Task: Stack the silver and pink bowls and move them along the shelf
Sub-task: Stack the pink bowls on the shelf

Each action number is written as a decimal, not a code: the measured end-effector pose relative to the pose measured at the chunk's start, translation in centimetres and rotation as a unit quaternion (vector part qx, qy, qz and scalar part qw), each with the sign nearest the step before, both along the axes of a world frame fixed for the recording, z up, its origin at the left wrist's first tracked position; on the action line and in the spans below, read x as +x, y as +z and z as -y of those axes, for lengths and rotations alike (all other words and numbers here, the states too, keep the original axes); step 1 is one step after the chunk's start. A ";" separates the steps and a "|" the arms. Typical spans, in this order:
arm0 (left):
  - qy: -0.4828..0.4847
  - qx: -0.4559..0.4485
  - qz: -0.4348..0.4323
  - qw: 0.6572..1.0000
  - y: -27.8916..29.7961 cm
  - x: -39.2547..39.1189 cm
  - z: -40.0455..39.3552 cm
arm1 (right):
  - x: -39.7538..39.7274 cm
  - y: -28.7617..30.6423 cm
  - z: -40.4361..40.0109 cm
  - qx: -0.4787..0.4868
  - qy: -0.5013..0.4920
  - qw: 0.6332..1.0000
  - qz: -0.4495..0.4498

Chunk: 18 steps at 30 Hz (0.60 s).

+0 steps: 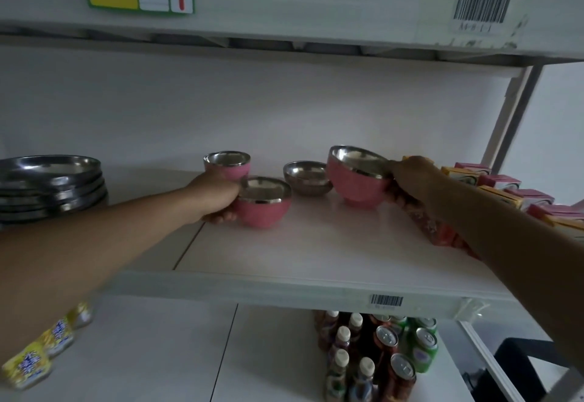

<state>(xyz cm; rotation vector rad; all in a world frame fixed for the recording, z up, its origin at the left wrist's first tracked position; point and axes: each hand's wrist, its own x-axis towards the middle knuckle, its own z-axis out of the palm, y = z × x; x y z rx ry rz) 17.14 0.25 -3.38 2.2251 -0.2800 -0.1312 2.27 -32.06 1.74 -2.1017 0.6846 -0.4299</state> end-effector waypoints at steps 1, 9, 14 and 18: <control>-0.017 0.010 0.000 1.000 -0.2 -0.8 -0.1 | 0.0 0.5 0.1 0.001 0.004 1.000 0.009; -0.065 0.019 -0.009 0.998 -1.2 -4.7 0.9 | 1.7 3.3 -2.9 0.021 0.081 0.996 0.027; -0.019 0.004 -0.003 1.000 -1.1 -4.9 -0.7 | 2.9 2.3 -6.8 -0.010 0.128 0.992 -0.001; 0.032 0.023 0.029 0.999 -1.1 -4.1 -3.9 | 2.7 0.8 -9.2 -0.060 0.162 0.984 -0.039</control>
